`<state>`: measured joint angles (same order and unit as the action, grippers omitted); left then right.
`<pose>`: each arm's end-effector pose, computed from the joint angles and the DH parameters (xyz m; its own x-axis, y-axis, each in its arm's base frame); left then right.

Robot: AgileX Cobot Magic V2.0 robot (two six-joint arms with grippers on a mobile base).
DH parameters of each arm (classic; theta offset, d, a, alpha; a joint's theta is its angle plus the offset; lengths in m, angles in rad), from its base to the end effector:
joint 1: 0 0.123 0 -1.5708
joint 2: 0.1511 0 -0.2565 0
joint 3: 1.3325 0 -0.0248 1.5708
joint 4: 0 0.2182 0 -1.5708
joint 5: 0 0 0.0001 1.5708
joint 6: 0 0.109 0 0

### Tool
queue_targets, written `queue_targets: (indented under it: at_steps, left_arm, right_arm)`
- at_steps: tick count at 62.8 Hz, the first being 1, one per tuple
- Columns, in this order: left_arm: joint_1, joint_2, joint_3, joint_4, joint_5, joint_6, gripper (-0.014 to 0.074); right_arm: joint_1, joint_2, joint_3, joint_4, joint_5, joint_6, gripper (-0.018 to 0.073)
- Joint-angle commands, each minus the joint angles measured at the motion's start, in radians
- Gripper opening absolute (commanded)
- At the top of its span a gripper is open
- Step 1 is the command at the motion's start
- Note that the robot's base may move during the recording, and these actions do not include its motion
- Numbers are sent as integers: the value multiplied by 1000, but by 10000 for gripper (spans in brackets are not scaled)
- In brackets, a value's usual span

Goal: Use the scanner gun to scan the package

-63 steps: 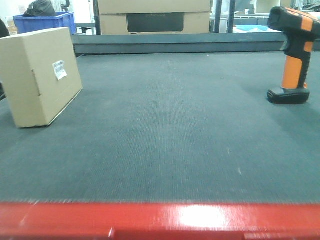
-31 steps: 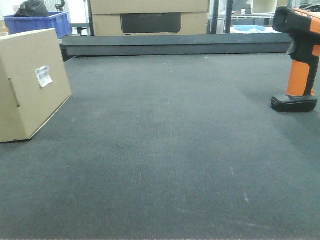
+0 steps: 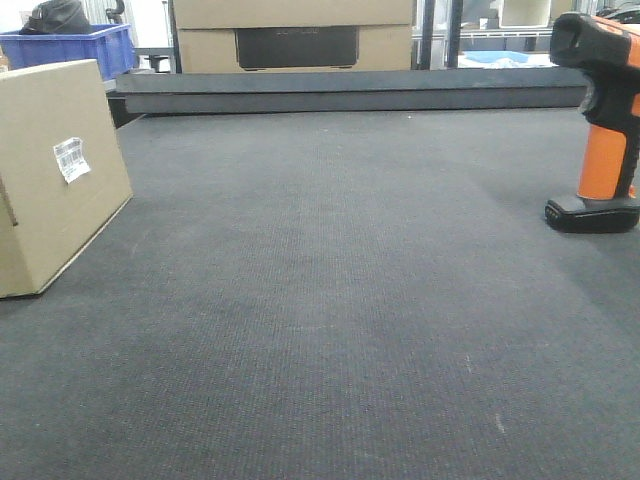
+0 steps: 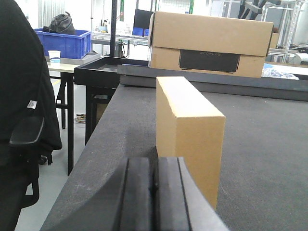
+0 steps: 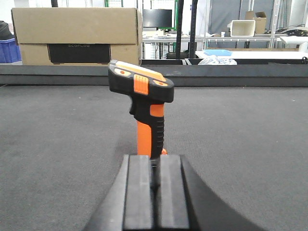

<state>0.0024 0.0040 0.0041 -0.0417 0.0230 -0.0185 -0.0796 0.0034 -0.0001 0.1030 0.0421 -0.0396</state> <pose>0.0710 0.0001 0.2106 0.0561 -0.0600 -0.9966 0.0019 0.9982 -0.0600 0.0706 -0.0052 0.2099 0.0465 0.0598 -0.9971 0.0724 0.9954 0.0630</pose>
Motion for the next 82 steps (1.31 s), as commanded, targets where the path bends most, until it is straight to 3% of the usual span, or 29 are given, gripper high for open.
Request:
queue_targets:
  at_steps: [1, 51, 64, 82]
  left_arm:
    - [3, -4, -4, 2, -17, 0, -101]
    - [3, -4, -15, 2, -48, 0, -101]
    - [3, 21, -265, 30, 229, 0, -101]
    - [3, 369, -575, 35, 619, 0, -101]
  right_arm:
    - [0, -3, 0, 0, -20, -5, -169]
    - [0, -3, 0, 0, -20, -5, -169]
    - [0, -3, 0, 0, -20, -5, -169]
    - [0, -3, 0, 0, -20, -5, -169]
